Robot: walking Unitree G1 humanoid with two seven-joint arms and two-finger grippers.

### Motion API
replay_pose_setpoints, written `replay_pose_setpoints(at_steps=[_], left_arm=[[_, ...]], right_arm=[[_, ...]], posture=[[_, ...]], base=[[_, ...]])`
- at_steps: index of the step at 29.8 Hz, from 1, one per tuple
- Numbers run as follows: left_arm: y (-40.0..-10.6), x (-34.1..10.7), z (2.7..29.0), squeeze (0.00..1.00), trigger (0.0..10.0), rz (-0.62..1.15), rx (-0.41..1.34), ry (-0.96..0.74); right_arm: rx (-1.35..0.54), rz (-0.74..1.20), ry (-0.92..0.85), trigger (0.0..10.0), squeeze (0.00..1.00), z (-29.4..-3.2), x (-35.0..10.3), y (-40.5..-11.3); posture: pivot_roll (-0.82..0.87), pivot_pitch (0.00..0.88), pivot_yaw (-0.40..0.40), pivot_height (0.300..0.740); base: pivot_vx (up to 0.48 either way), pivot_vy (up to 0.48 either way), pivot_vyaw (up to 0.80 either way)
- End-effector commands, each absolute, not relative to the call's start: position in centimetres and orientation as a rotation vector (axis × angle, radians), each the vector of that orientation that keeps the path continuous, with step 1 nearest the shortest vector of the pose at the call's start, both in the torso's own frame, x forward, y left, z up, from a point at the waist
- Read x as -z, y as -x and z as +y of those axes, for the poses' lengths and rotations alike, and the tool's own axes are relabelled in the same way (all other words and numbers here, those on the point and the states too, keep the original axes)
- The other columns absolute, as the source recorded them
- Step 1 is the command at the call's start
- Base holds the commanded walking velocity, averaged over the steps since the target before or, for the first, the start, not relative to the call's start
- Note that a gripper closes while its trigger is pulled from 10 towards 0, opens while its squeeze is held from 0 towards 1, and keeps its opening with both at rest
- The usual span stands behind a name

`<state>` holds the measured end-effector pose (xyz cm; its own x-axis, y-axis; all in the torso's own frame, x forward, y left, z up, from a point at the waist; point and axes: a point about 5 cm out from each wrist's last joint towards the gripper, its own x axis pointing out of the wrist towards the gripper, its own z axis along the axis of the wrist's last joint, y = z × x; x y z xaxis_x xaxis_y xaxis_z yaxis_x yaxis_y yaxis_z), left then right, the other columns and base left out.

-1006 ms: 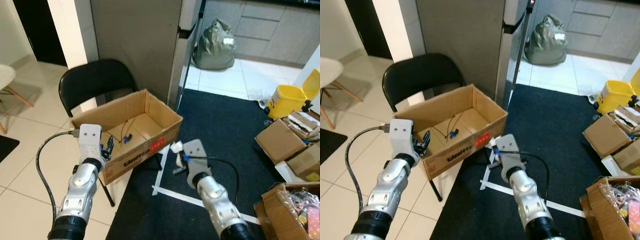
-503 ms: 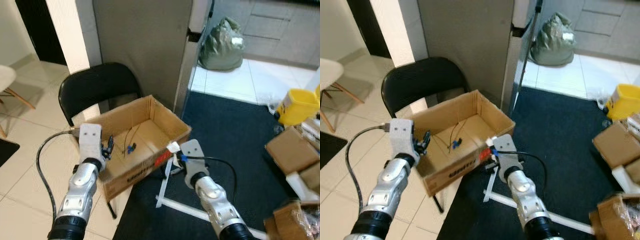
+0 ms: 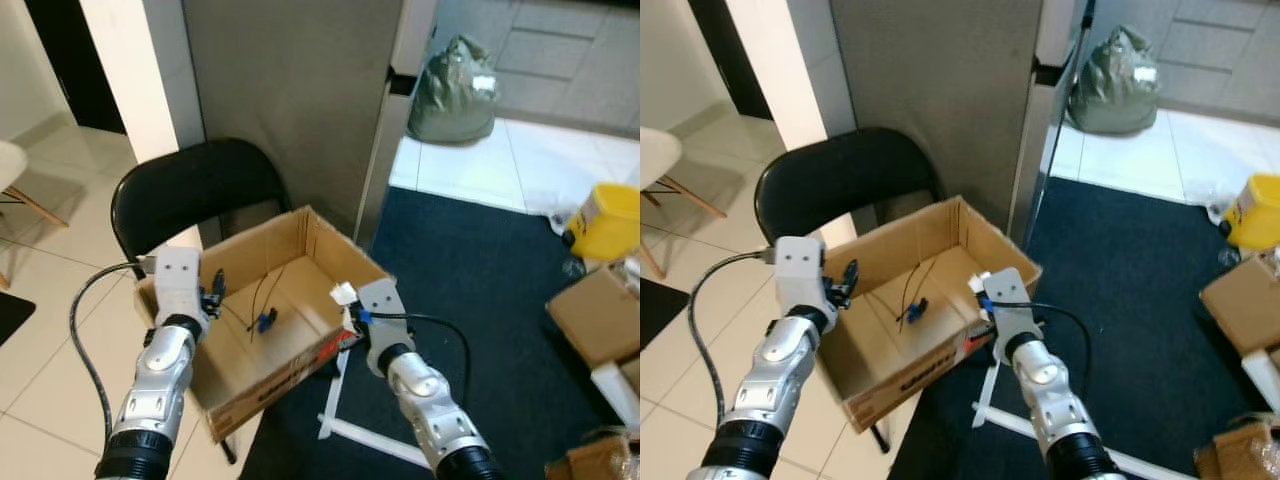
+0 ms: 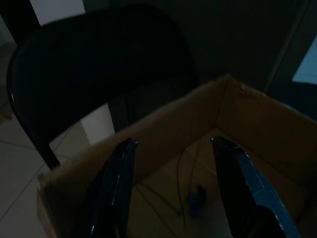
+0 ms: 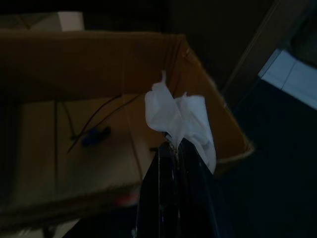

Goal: Picking trash to rubbish bin

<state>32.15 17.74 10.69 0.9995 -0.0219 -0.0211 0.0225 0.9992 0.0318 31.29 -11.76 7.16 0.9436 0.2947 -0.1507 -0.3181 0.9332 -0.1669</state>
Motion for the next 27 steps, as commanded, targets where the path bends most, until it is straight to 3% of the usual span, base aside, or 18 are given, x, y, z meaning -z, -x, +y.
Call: replay_pose_setpoints(at_steps=[1, 15, 19, 27], left_arm=[[-31.9, -10.1, 18.1, 0.00, 10.0, 0.045, 0.010, -0.030], [-31.7, -9.7, 18.0, 0.00, 10.0, 0.076, 0.021, -0.055], [-31.4, -8.4, 17.8, 0.00, 10.0, 0.171, 0.088, -0.105], [-31.2, -7.7, 18.2, 0.00, 10.0, 0.217, 0.057, -0.136]], right_arm=[[-0.331, 0.132, 0.180, 10.0, 0.00, -11.1, -6.9, -31.1], [-0.331, 0.125, 0.186, 10.0, 0.00, -11.0, -7.0, -31.3], [-0.360, 0.121, 0.217, 10.0, 0.00, -10.3, -7.3, -32.1], [-0.436, 0.146, 0.223, 10.0, 0.00, -8.7, -7.7, -33.1]], posture=[[0.01, 0.079, -0.019, 0.740], [0.02, 0.072, -0.020, 0.740], [0.02, 0.069, -0.021, 0.740], [0.02, 0.059, -0.030, 0.740]], base=[[0.330, 0.000, 0.00], [0.064, 0.000, 0.00], [0.000, 0.000, 0.00], [0.000, 0.000, 0.00]])
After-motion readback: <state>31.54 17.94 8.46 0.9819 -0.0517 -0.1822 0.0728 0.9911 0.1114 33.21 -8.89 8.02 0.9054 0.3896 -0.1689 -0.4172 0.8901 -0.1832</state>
